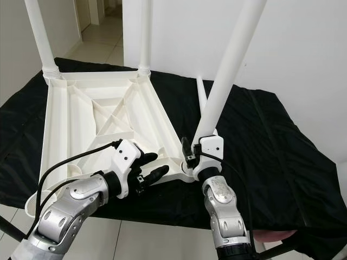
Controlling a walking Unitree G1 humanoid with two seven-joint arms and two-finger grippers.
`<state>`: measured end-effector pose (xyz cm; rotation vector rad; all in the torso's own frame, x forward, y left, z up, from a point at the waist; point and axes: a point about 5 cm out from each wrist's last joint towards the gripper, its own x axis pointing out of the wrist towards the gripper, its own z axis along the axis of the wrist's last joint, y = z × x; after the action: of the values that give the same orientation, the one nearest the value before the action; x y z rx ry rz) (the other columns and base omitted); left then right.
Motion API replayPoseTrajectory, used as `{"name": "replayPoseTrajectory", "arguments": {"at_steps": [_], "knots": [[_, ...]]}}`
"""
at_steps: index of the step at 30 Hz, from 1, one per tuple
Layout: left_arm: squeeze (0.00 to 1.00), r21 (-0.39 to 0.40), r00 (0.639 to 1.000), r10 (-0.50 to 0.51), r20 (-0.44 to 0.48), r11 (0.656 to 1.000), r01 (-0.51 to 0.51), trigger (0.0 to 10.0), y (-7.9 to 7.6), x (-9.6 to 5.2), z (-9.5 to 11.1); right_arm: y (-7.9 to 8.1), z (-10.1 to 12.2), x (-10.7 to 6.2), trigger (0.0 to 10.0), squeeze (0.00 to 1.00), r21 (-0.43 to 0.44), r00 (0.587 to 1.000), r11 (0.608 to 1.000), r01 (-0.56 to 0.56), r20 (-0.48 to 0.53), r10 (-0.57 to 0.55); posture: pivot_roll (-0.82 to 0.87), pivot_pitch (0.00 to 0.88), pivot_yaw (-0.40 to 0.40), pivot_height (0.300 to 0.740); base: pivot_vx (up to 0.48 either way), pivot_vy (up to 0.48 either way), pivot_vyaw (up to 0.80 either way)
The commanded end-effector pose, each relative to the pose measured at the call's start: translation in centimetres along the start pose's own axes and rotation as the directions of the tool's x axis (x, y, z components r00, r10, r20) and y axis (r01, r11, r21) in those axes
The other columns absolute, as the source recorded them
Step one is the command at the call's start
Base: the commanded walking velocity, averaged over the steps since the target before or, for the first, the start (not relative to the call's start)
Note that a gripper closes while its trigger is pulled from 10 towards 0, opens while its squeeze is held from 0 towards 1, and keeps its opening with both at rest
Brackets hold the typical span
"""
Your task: Building children table
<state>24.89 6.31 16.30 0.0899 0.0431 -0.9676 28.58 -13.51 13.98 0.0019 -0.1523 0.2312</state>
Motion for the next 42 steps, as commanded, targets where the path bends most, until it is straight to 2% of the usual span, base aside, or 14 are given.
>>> {"name": "replayPoseTrajectory", "arguments": {"at_steps": [1, 5, 15, 18, 20, 25, 29, 34, 37, 42], "knots": [[0.0, -0.005, 0.998, -0.068, 0.005, 0.998, 0.068, 10.0, -0.5, 0.2, 0.2, 0.0, -1.3, -0.2, 10.0, 0.0, 0.016, 0.999, 1.0, -0.006, -0.047, 0.006, 0.04, 0.0, -0.131, 0.74, 0.0, 0.0, 0.0], [0.0, -0.009, 0.998, -0.055, 0.01, 0.998, 0.055, 10.0, -0.2, 0.0, 0.5, -0.2, -2.2, 0.0, 10.0, 0.0, 0.004, 0.996, 1.0, -0.016, -0.085, 0.016, 0.04, 0.0, -0.127, 0.74, 0.0, 0.0, 0.0], [0.0, -0.007, 0.999, -0.045, 0.019, 0.999, 0.045, 10.0, -0.1, 0.1, 0.9, -0.4, -2.6, 0.6, 10.0, 0.0, -0.053, 0.992, 0.995, -0.085, -0.099, 0.079, 0.05, 0.0, -0.123, 0.74, 0.0, 0.0, 0.0], [0.0, -0.007, 0.999, -0.04, 0.024, 0.999, 0.04, 10.0, 0.0, 0.1, 1.1, -0.2, -2.8, 0.3, 10.0, 0.0, -0.066, 0.985, 0.988, -0.142, -0.103, 0.135, 0.05, 0.0, -0.123, 0.74, 0.0, 0.0, 0.0], [0.0, -0.007, 0.999, -0.04, 0.024, 0.999, 0.04, 10.0, 0.0, 0.1, 1.1, -0.2, -2.8, 0.3, 10.0, 0.0, -0.066, 0.985, 0.988, -0.142, -0.103, 0.135, 0.05, 0.0, -0.123, 0.74, 0.0, 0.0, 0.0], [0.0, -0.008, 0.999, -0.033, 0.027, 0.999, 0.033, 10.0, 0.1, 0.1, 1.3, 0.0, -3.5, -1.2, 10.0, 0.0, -0.055, 0.962, 0.965, -0.255, -0.121, 0.247, 0.04, 0.0, -0.119, 0.74, 0.0, 0.0, 0.0], [0.0, -0.009, 0.999, -0.034, 0.029, 0.999, 0.034, 10.0, 0.1, 0.1, 1.4, 0.0, -3.8, -1.6, 10.0, 0.0, -0.056, 0.952, 0.957, -0.284, -0.135, 0.274, 0.04, 0.0, -0.115, 0.74, 0.0, 0.0, 0.0], [0.0, -0.006, 0.999, -0.035, 0.031, 0.999, 0.036, 10.0, 0.2, 0.1, 1.5, -0.2, -4.5, -2.1, 10.0, 0.0, -0.034, 0.942, 0.951, -0.308, -0.152, 0.3, 0.04, 0.0, -0.113, 0.74, 0.0, 0.0, 0.0], [0.0, -0.006, 0.999, -0.036, 0.034, 0.999, 0.036, 10.0, 0.2, 0.1, 1.7, -0.7, -5.2, -2.0, 10.0, 0.0, 0.039, 0.948, 0.966, -0.255, -0.185, 0.258, 0.04, 0.0, -0.11, 0.74, 0.0, 0.0, 0.0], [0.0, -0.005, 0.999, -0.037, 0.035, 0.999, 0.038, 10.0, 0.3, 0.1, 1.7, -1.1, -5.7, -1.8, 10.0, 0.0, 0.1, 0.952, 0.975, -0.197, -0.219, 0.214, 0.04, 0.0, -0.107, 0.74, 0.0, 0.0, 0.0]]}}
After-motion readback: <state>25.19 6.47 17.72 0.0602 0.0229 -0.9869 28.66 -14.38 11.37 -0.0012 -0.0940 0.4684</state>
